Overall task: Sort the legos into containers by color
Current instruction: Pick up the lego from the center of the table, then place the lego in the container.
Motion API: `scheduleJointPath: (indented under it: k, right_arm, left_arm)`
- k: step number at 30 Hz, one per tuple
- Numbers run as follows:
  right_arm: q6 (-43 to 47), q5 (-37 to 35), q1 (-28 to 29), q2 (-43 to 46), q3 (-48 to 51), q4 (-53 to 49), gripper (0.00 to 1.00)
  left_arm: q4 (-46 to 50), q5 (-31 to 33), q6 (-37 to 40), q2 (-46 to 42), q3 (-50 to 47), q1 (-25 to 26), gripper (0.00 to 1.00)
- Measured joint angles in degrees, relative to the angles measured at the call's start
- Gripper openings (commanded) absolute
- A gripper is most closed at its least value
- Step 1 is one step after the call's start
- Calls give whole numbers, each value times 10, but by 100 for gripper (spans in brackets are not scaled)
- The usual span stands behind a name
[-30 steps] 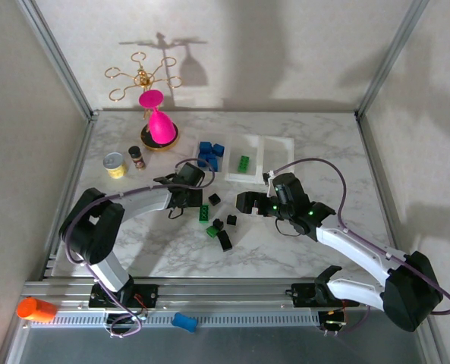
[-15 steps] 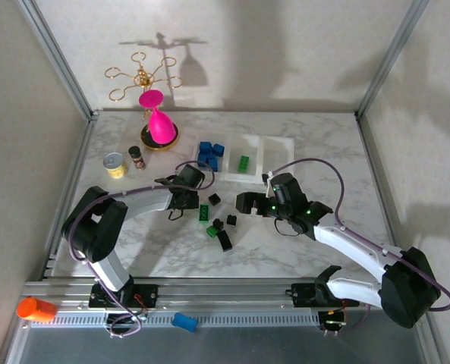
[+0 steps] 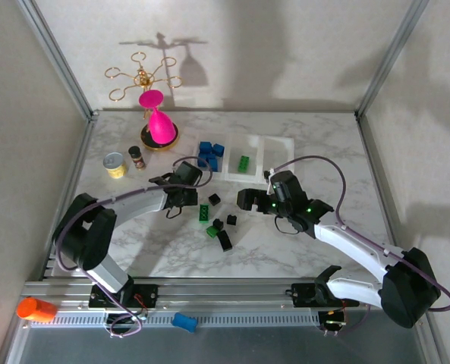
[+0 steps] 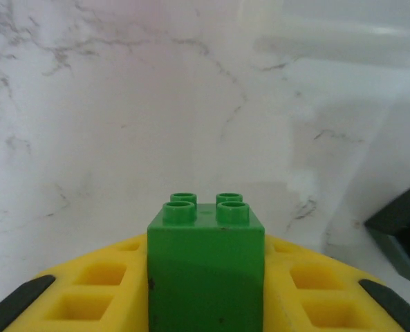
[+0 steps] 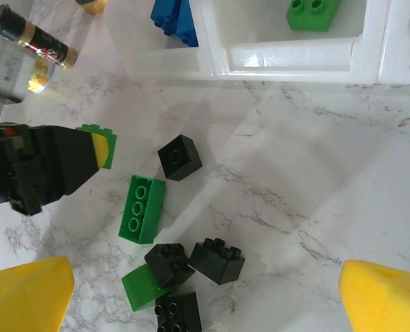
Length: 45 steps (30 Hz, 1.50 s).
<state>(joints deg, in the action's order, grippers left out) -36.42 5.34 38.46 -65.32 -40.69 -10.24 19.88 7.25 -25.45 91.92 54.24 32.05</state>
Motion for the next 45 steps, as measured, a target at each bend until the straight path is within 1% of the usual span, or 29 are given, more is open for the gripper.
scheduleJointPath:
  k: [6,10,13,17,25,30,33,38,41,45]
  right_arm:
    - [-5,-4,-31,3,-8,-17,99]
    - [-5,-5,-60,15,-10,-30,99]
    - [-5,-4,-85,26,-10,-37,99]
    - [-5,-3,-114,37,-10,-42,99]
    - [-2,8,-158,47,-10,-37,99]
    - [2,16,-185,38,-11,-19,99]
    - [4,24,-194,26,-11,-11,99]
    - [9,31,-206,16,-11,-9,99]
    - [11,37,-214,16,-11,-7,99]
    - [13,39,-222,16,-11,-3,99]
  left_arm:
    - [13,0,-7,-27,57,26,27]
    - [17,0,-15,-26,114,60,27]
    - [17,-1,-18,-6,167,78,26]
    - [12,-1,-20,42,236,88,25]
    - [10,1,-22,169,368,94,24]
    - [14,22,-21,253,463,95,24]
    - [25,39,-19,309,534,95,25]
    - [46,59,-15,388,619,95,26]
    - [64,63,-13,434,661,94,26]
    - [80,65,-10,477,691,91,29]
